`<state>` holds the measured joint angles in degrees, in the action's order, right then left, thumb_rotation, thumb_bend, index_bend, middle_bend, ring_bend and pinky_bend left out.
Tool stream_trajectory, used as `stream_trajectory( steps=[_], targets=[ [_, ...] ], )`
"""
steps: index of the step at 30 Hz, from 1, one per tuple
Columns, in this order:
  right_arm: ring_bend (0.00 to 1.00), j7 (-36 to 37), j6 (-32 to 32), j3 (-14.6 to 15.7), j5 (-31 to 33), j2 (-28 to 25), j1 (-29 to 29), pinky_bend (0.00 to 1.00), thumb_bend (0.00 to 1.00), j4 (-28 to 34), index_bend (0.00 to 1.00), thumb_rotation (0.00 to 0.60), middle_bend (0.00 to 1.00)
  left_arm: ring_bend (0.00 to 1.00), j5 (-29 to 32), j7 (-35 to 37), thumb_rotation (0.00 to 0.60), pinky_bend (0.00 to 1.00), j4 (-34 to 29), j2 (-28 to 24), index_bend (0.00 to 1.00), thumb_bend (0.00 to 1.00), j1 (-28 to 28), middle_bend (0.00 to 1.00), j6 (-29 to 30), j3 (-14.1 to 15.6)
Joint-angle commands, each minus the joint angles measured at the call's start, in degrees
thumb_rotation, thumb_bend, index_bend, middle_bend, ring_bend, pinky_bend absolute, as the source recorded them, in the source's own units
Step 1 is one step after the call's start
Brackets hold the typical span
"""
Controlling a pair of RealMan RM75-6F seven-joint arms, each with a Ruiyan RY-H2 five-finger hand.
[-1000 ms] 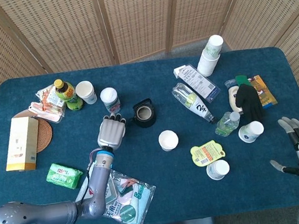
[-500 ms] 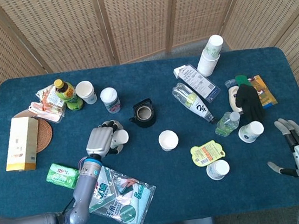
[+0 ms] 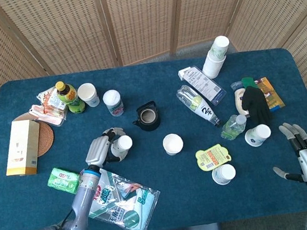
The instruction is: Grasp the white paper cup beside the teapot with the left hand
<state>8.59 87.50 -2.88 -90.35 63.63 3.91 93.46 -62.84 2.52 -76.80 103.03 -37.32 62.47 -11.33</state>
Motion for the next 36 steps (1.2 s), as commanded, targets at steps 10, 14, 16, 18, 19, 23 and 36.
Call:
stream_trajectory(
  steps=[10, 14, 16, 18, 19, 23, 36],
  targets=[
    [0.0, -0.08, -0.04, 0.07, -0.09, 0.06, 0.05, 0.19, 0.04, -0.03, 0.0, 0.6, 0.0, 0.0, -5.59, 2.92, 0.6, 0.08, -0.37, -1.81, 0.15, 0.32, 2.29, 0.0, -0.12, 1.14],
    [0.0, -0.15, 0.05, 0.08, -0.12, 0.06, 0.03, 0.19, 0.04, 0.03, 0.0, 0.6, 0.0, 0.0, -6.67, 0.36, 0.6, 0.06, -2.85, -4.08, 0.14, 0.32, 2.86, 0.0, 0.88, 1.5],
    [0.0, -0.16, 0.08, 0.06, -0.09, 0.06, 0.02, 0.19, 0.04, 0.04, 0.0, 0.6, 0.0, 0.0, -6.95, -2.17, 0.6, 0.05, -5.32, -6.25, 0.14, 0.32, 3.19, 0.0, 1.08, 1.98],
    [0.0, -0.14, 0.09, 0.09, -0.12, 0.05, 0.01, 0.19, 0.04, 0.07, 0.0, 0.6, 0.0, 0.0, -6.86, -5.12, 0.6, 0.04, -8.61, -9.02, 0.14, 0.32, 3.59, 0.0, 1.22, 2.46],
    [0.0, -0.13, 0.09, 0.12, -0.17, 0.04, 0.01, 0.19, 0.04, 0.1, 0.0, 0.6, 0.0, 0.0, -6.62, -6.37, 0.6, 0.04, -10.17, -10.32, 0.14, 0.32, 3.75, 0.0, 1.12, 2.66],
    [0.0, -0.18, 0.12, 0.22, -0.37, 0.02, 0.01, 0.19, 0.04, 0.23, 0.0, 0.6, 0.0, 0.0, -5.19, -12.02, 0.6, 0.02, -18.23, -18.02, 0.12, 0.32, 4.47, 0.0, 0.11, 3.89],
    [0.0, -1.7, 0.21, 0.53, -0.99, 0.3, 0.03, 0.19, 0.04, 0.72, 0.0, 0.6, 0.0, 0.0, -14.88, -11.77, 0.6, 0.0, -30.86, -38.82, 0.06, 0.32, 10.13, 0.0, 2.11, 11.42]
  ],
)
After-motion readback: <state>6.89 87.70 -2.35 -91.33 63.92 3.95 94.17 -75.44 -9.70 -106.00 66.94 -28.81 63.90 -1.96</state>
